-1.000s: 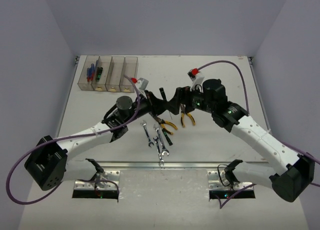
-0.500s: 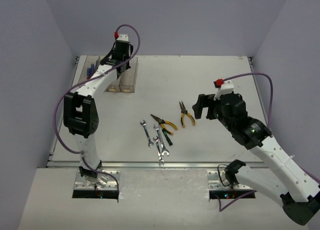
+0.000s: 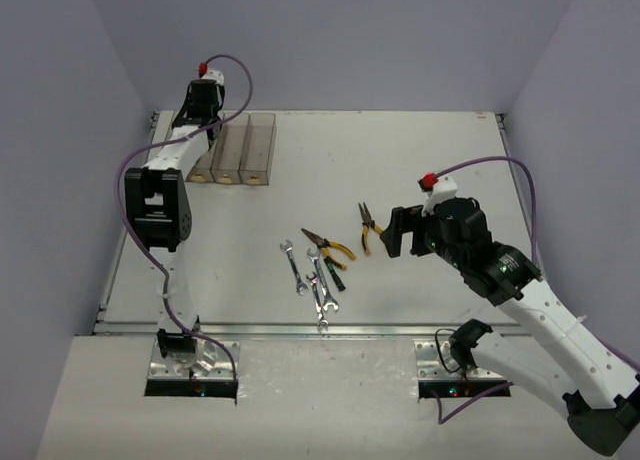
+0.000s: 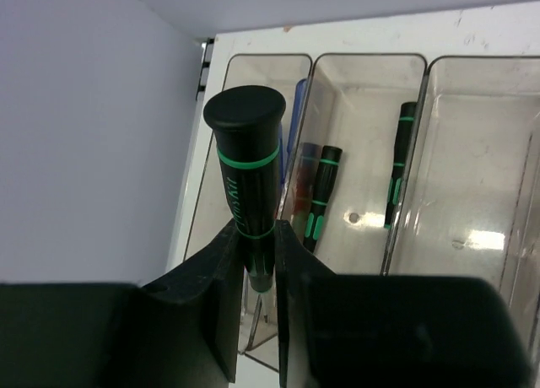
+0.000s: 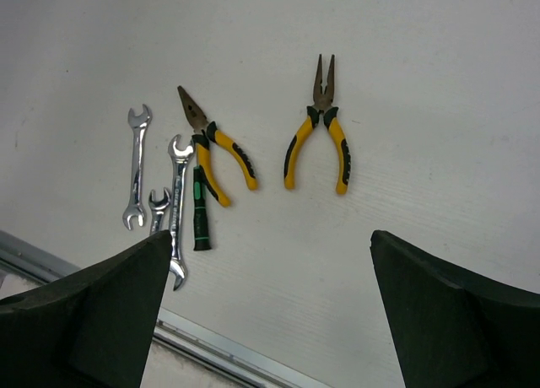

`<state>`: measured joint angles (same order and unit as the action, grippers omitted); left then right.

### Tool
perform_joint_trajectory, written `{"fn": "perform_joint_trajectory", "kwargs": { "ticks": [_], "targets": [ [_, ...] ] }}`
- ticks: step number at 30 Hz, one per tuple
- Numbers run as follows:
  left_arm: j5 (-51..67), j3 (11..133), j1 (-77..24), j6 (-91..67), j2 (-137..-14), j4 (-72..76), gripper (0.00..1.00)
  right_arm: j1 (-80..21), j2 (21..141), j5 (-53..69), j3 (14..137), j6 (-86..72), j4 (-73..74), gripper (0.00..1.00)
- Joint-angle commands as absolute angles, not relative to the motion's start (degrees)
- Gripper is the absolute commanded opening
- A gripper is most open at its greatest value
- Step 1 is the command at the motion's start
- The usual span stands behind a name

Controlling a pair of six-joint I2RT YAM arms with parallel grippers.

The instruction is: Sort the tools into containers

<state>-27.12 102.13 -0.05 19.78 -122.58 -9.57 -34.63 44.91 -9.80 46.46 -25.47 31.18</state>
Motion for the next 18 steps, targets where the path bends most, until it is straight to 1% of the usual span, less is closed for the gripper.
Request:
{"fn": "perform_joint_trajectory", "kwargs": {
  "ticks": [1,2,3,5,8,9,10,11,13,14,16,18],
  "targets": [
    [-25.26,101.87,0.00,21.62,-125.07,-2.99,0.03,-34.63,45.61,-7.91,46.41,-25.84,29.20,0.99],
    [-24.19,101.71,0.24,19.63,-125.94,-3.78,0.05,-34.63,45.85,-7.59,46.33,-25.92,28.94,0.99],
    [-24.58,101.59,0.75,19.09,-126.45,-4.14,0.12,-34.59,46.16,-7.35,46.18,-26.00,28.67,0.99],
    [-25.86,101.38,1.49,18.35,-127.19,-4.57,0.29,-34.54,46.88,-6.63,45.97,-26.05,28.15,0.99],
    [-26.68,102.21,1.56,16.37,-126.25,-5.38,0.59,-34.61,49.06,-4.31,46.37,-25.88,27.43,0.99],
    [-26.80,102.62,1.58,15.84,-125.81,-5.62,0.66,-34.63,49.64,-3.56,46.49,-25.84,27.25,0.99],
    [-26.87,103.59,1.56,15.43,-125.03,-6.00,0.69,-34.62,49.88,-2.92,46.53,-25.85,27.08,0.99],
    [-27.14,105.86,1.45,13.66,-123.65,-7.71,0.81,-34.56,50.87,-2.20,46.70,-25.91,26.30,0.99],
    [-28.34,108.84,0.92,11.24,-121.35,-10.43,0.95,-34.63,53.15,-0.59,47.04,-25.79,25.20,0.99],
    [-29.15,109.93,0.68,10.05,-119.87,-11.72,1.00,-34.57,53.87,-0.27,47.27,-25.61,24.55,0.99],
    [-29.52,110.89,-1.66,6.37,-112.60,-15.00,1.00,-34.79,58.86,3.28,48.98,-25.58,23.84,0.98],
    [-28.29,109.55,-3.39,0.33,-105.08,-19.28,1.00,-35.73,64.96,3.76,51.02,-25.73,23.26,0.93]
  ]
}}
